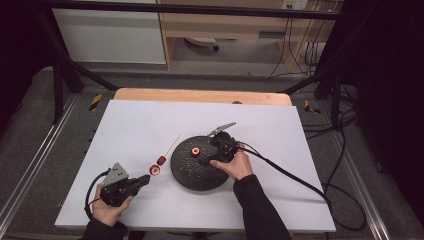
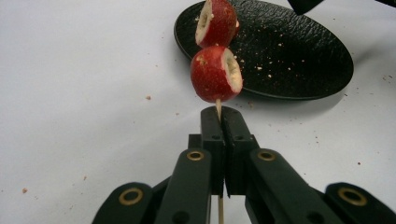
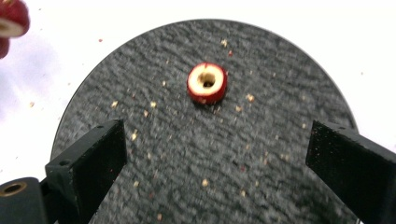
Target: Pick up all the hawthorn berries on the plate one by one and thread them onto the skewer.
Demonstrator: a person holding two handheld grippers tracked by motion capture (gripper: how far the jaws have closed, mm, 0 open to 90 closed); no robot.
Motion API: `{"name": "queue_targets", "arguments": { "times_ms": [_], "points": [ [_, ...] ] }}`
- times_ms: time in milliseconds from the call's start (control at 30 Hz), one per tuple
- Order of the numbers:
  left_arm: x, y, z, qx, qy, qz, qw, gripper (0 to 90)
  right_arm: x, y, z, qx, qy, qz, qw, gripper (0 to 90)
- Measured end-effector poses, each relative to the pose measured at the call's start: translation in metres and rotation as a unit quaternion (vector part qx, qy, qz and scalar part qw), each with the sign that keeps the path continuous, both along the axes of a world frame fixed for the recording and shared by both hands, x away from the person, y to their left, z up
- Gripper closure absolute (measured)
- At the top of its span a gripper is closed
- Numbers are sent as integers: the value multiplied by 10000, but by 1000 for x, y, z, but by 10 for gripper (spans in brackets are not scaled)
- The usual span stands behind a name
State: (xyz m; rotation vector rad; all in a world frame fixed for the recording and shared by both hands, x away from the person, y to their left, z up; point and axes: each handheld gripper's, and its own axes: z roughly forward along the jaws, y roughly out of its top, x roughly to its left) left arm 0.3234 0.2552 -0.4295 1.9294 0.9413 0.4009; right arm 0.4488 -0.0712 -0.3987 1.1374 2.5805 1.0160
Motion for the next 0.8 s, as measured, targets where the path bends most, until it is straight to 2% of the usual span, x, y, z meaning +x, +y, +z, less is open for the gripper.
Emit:
{"name": "queue_targets", "arguments": {
  "times_ms": [133,267,533,667,800],
  "points": [
    [1,0,-1,14,16,-12,10000,882,9,7,2,-29,43,15,10000,77],
    [1,0,-1,17,36,-21,10000,882,18,17,3,-168,105,52,9998,117],
    [2,0,-1,-16,48,-33,10000,882,34,34,1,-365,316,154,9987,249],
    [2,0,-1,-37,53,-45,10000,882,39,42,-2,-585,444,175,9971,310],
    [2,0,-1,-48,49,-42,10000,882,43,45,-6,-572,537,158,9968,365]
  ]
}}
